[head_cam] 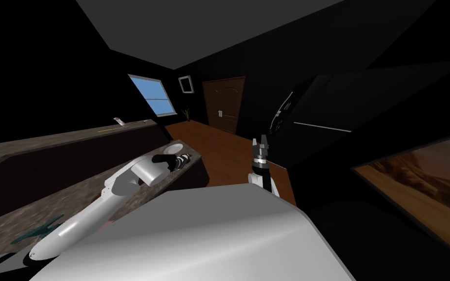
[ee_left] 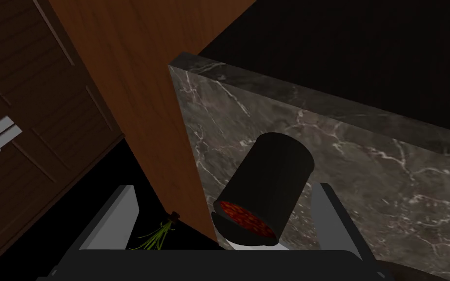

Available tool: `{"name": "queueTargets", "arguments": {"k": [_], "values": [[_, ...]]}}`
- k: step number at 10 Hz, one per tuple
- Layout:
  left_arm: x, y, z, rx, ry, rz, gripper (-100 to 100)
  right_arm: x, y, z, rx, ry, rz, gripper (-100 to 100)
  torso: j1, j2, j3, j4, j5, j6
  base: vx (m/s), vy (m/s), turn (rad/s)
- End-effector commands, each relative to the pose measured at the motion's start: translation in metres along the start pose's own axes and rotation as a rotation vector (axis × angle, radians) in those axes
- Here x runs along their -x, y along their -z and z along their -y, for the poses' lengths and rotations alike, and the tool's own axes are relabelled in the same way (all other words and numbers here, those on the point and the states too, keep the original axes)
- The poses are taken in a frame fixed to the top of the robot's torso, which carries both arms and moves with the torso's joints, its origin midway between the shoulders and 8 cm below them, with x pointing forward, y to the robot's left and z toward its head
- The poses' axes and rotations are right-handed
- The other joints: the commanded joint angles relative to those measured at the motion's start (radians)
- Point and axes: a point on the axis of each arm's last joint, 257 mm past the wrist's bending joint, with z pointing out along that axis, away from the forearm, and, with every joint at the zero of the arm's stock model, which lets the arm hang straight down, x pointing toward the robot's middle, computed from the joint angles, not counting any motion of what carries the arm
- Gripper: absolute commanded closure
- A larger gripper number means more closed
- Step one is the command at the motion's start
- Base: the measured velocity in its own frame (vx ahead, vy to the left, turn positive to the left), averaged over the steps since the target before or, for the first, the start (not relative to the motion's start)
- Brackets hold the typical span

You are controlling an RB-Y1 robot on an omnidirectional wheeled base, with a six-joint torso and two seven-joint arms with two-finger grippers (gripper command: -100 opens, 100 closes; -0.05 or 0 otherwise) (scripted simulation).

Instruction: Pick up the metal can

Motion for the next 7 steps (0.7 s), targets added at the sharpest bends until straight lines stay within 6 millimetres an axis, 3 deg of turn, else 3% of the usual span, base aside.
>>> {"name": "queueTargets", "arguments": {"k": [1, 4, 7], "values": [[0.007, 0.003, -0.004, 0.028, -0.014, 0.011, -100, 0.0, 0.0, 0.0, 0.0, 0.0, 0.0, 0, 0.0, 0.0, 0.0, 0.0, 0.0, 0.0, 0.071, 0.047, -0.011], [0.027, 0.011, -0.013, 0.105, -0.065, 0.049, -100, 0.0, 0.0, 0.0, 0.0, 0.0, 0.0, 0, -0.001, 0.001, 0.001, 0.0, 0.0, 0.0, 0.078, 0.05, -0.012], [0.032, 0.012, -0.032, 0.192, -0.095, 0.048, -100, 0.0, 0.0, 0.0, 0.0, 0.0, 0.0, 0, -0.001, 0.0, 0.0, 0.0, 0.0, 0.0, 0.086, 0.04, -0.007]]}}
